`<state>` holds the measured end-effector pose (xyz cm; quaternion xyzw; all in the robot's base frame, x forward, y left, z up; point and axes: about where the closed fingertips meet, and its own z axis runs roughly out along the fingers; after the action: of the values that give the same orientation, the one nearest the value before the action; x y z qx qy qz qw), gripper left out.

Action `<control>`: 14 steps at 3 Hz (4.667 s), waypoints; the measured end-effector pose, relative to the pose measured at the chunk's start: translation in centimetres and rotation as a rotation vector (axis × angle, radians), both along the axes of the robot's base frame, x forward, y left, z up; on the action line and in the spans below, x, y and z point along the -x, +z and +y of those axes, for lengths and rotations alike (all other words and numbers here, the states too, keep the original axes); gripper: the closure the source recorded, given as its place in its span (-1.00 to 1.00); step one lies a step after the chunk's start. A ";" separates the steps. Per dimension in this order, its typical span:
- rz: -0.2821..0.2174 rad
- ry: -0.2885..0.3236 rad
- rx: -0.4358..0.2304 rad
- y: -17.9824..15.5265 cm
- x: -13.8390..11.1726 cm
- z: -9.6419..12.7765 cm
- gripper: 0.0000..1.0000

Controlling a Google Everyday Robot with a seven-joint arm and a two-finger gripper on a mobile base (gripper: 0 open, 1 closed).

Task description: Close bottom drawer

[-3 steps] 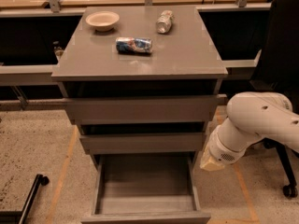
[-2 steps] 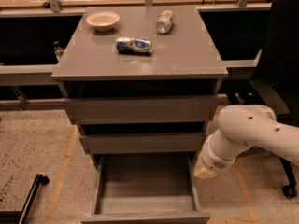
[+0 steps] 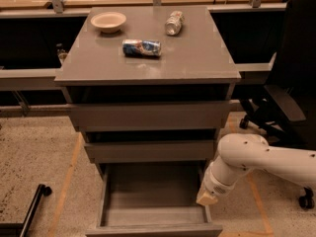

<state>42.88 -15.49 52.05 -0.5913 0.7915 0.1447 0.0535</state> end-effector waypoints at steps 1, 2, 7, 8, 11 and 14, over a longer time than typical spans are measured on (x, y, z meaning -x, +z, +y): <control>0.067 -0.059 -0.071 -2.9 0.4 -0.4 1.00; 0.076 -0.060 -0.069 -3.3 0.5 -0.2 1.00; 0.027 -0.234 -0.159 -17.2 0.0 -2.4 1.00; 0.029 -0.282 -0.189 -18.0 0.8 -3.7 1.00; 0.062 -0.311 -0.132 -20.9 1.5 -4.4 1.00; 0.283 -0.401 -0.068 -34.1 3.1 -6.8 1.00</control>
Offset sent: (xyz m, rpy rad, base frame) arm -0.0030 -0.0046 -0.0252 0.0418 0.0567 -0.0525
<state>39.79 -22.29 17.99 -0.3942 0.8872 0.2393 -0.0104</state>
